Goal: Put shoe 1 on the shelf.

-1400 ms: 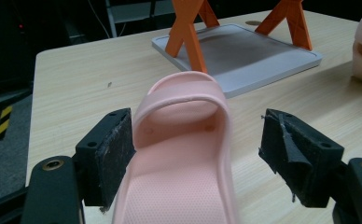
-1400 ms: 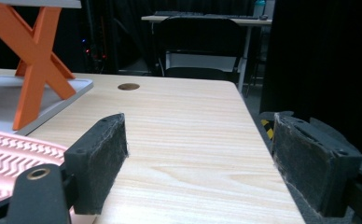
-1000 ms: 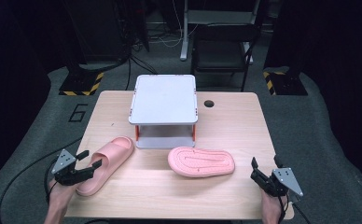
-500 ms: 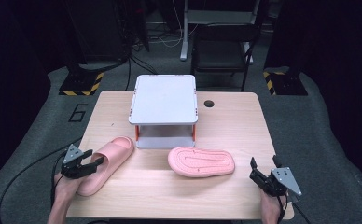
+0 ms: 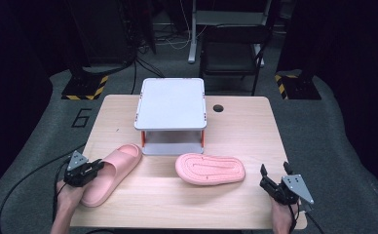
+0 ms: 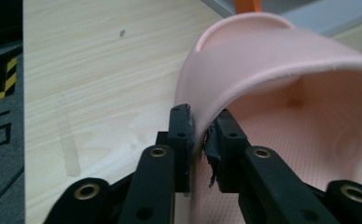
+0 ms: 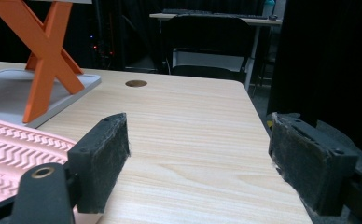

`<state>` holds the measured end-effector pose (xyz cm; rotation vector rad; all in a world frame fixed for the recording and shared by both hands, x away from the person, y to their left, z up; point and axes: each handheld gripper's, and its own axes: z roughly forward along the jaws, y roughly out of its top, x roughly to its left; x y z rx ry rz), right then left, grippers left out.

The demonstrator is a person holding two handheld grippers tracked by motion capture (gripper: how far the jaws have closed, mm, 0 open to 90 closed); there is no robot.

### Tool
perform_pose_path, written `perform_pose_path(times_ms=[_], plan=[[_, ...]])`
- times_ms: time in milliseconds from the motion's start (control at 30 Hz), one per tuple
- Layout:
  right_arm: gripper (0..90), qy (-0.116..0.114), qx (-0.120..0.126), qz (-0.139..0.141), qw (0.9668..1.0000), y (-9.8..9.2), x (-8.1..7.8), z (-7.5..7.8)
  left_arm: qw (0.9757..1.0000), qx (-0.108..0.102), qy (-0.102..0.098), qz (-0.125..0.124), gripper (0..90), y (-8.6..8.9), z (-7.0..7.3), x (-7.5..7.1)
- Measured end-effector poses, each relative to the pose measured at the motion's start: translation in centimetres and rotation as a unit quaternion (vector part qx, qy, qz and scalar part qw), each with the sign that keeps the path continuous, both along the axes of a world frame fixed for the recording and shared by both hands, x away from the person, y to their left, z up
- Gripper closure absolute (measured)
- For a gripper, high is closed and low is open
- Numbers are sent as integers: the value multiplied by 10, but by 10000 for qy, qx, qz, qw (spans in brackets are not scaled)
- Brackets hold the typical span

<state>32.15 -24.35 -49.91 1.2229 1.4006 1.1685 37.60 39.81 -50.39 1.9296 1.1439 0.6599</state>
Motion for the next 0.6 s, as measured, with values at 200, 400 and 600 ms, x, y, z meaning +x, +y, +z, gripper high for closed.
perform_pose_path(times_ms=[200,400,600], plan=[[233,-125,7,213,9997,9,2,13,9995,-291,45,138,825,-14,3,-10],[244,-21,41,1162,9932,42,26,57,9971,-734,7,201,827,-43,27,-16],[172,454,424,1852,9807,73,65,88,9978,-627,54,210,826,-74,33,-7]])
